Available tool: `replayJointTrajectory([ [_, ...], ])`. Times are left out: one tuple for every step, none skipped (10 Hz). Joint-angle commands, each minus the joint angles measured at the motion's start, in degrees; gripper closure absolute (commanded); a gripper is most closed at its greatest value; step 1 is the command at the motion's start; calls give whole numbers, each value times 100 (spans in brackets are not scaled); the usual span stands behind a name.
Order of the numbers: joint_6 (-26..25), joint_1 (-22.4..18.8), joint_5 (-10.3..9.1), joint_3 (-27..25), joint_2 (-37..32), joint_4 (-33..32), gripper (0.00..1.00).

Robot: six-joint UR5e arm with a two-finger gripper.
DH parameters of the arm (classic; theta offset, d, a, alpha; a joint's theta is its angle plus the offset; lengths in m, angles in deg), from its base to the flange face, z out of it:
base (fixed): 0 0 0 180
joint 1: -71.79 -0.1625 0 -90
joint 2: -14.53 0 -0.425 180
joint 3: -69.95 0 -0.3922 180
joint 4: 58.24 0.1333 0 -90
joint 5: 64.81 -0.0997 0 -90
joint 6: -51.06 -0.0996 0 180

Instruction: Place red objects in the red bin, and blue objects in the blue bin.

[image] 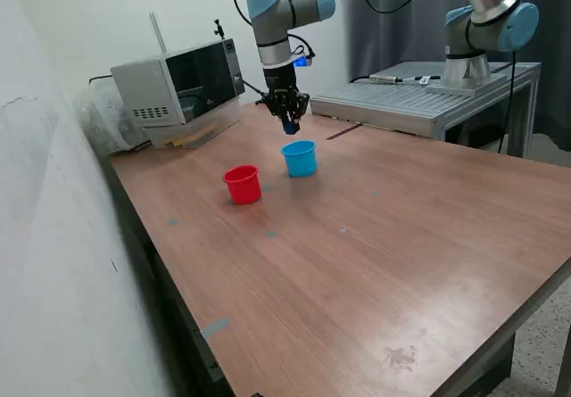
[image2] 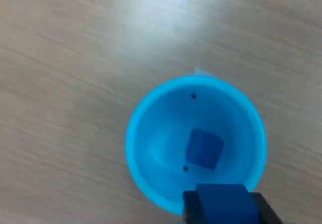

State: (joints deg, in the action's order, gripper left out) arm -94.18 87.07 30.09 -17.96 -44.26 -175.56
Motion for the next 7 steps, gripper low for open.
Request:
replayJointTrajectory([
  [127, 71, 45, -155, -1, 7, 100],
  [154, 71, 45, -234, -1, -2, 100],
  [163, 71, 45, -244, 7, -2, 100],
  [163, 71, 80, -261, 16, -2, 0],
  [163, 71, 167, -253, 16, -19, 0],
  [163, 80, 203, -200, 25, -37, 0],
  [163, 106, 204, -165, 34, -46, 0],
])
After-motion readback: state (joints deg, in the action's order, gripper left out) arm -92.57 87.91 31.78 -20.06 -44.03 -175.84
